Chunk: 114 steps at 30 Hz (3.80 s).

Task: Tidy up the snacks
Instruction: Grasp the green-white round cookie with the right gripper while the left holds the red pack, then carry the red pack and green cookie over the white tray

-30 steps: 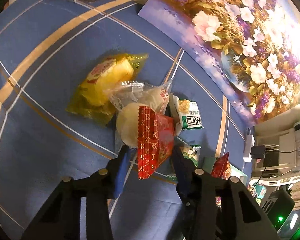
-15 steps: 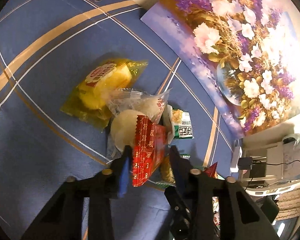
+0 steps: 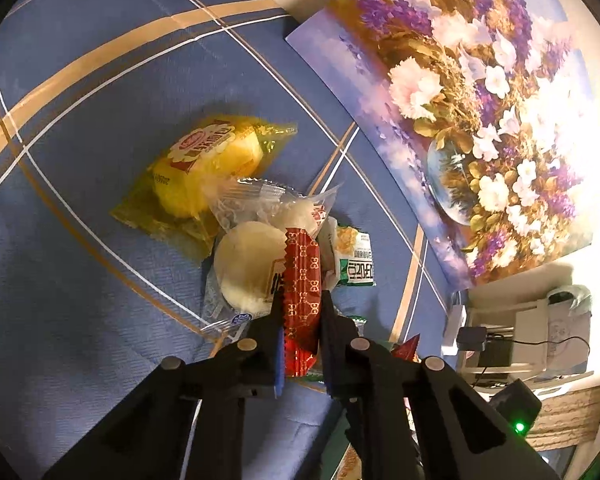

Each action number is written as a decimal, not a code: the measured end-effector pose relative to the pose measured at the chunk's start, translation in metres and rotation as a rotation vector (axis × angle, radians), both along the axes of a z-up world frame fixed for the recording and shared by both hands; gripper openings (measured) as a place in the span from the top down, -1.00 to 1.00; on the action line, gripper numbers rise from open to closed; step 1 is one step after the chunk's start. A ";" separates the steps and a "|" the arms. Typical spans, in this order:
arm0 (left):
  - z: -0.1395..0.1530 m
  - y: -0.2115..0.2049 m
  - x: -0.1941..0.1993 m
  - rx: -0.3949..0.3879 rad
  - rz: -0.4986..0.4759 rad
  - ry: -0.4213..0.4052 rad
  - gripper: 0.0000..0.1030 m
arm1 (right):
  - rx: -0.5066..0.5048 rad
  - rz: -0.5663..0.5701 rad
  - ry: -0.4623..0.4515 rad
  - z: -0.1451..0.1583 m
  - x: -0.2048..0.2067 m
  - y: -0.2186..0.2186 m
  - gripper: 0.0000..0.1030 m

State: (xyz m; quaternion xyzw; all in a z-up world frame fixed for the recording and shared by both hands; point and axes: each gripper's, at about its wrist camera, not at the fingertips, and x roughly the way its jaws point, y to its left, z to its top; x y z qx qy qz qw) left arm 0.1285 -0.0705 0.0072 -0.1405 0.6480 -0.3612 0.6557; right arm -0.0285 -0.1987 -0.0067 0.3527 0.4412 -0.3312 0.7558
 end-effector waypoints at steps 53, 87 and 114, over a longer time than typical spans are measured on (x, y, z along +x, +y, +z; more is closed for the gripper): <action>0.001 0.013 0.002 -0.057 0.058 0.055 0.76 | -0.106 0.008 0.061 -0.003 0.014 0.007 0.00; 0.032 0.018 -0.051 -0.152 -0.042 0.026 0.76 | -0.112 -0.060 0.013 0.046 -0.063 0.024 0.00; 0.038 -0.048 -0.144 -0.206 -0.245 0.063 0.76 | -0.035 -0.392 -0.028 0.032 -0.205 -0.065 -0.01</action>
